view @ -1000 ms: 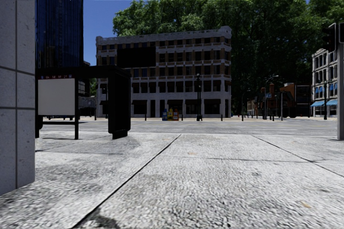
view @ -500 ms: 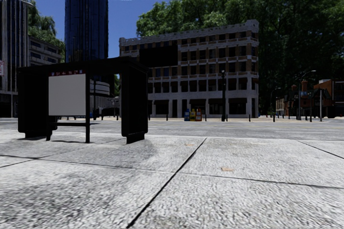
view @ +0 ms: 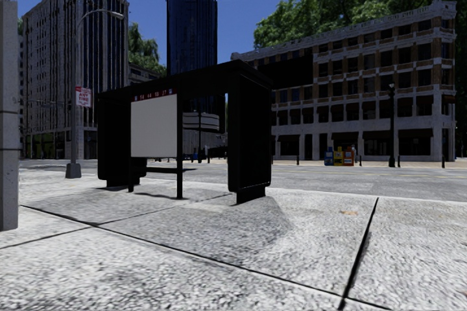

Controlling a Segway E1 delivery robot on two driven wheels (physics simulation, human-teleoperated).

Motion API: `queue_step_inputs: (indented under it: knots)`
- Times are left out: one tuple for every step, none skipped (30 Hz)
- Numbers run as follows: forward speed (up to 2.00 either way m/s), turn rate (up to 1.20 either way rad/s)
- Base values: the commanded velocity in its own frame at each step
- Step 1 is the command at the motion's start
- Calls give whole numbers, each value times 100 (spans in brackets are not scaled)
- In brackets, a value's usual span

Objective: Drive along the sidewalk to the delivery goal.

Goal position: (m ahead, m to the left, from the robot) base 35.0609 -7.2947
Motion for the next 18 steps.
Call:
queue_step_inputs:
  knots:
    - [200, 68]
    - [200, 68]
    - [200, 68]
    - [200, 68]
    - [200, 68]
    - [200, 68]
    - [200, 68]
    - [200, 68]
    - [200, 66]
    - [200, 63]
    - [200, 59]
    - [200, 59]
    - [200, 58]
    - [200, 58]
    - [200, 58]
    - [200, 58]
    - [200, 58]
    - [200, 58]
